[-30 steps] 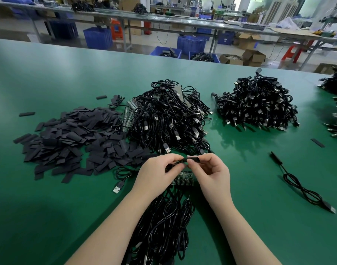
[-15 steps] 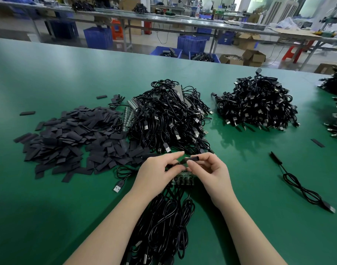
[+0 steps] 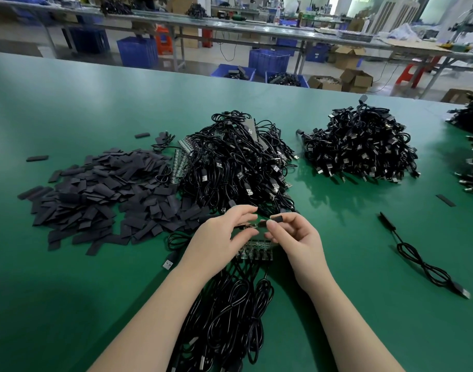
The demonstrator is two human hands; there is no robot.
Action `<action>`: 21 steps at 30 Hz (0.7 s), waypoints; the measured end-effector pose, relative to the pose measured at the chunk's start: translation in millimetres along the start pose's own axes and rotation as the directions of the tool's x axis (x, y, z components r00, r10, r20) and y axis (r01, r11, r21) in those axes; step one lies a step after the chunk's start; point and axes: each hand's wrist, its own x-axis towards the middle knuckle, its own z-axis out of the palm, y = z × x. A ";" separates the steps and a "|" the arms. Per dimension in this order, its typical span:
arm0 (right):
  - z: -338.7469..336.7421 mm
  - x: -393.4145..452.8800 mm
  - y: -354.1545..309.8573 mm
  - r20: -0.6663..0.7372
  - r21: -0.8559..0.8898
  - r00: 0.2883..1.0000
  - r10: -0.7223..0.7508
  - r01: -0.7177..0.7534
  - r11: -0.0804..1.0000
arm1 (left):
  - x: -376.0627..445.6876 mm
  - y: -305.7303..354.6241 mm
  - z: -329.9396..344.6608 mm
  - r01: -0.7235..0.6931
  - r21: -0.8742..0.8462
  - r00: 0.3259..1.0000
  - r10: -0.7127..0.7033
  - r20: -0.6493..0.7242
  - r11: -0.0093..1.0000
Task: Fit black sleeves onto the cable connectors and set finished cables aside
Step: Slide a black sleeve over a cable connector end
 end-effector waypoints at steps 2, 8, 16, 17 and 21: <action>1.5 -1.0 -0.8 0.008 0.010 1.000 -0.004 0.004 1.000 | -1.2 1.8 2.0 0.016 0.036 0.997 -0.013 -0.075 0.999; 3.2 -0.9 2.3 -0.009 -0.040 1.000 -0.023 0.022 0.999 | -1.9 4.5 4.9 0.019 -0.026 0.988 -0.023 -0.154 0.999; 1.2 1.9 5.8 -0.059 -0.033 0.998 -0.010 0.008 0.999 | -1.4 2.9 3.7 -0.071 -0.040 0.997 0.071 0.007 0.997; 1.0 1.7 5.6 -0.056 -0.026 0.998 -0.007 0.006 1.000 | -1.5 2.4 2.9 -0.068 -0.030 0.998 0.068 0.005 0.997; 2.5 0.7 3.4 -0.023 -0.021 1.000 -0.001 0.000 1.000 | -1.1 2.8 2.4 -0.025 0.017 0.999 0.025 -0.045 1.000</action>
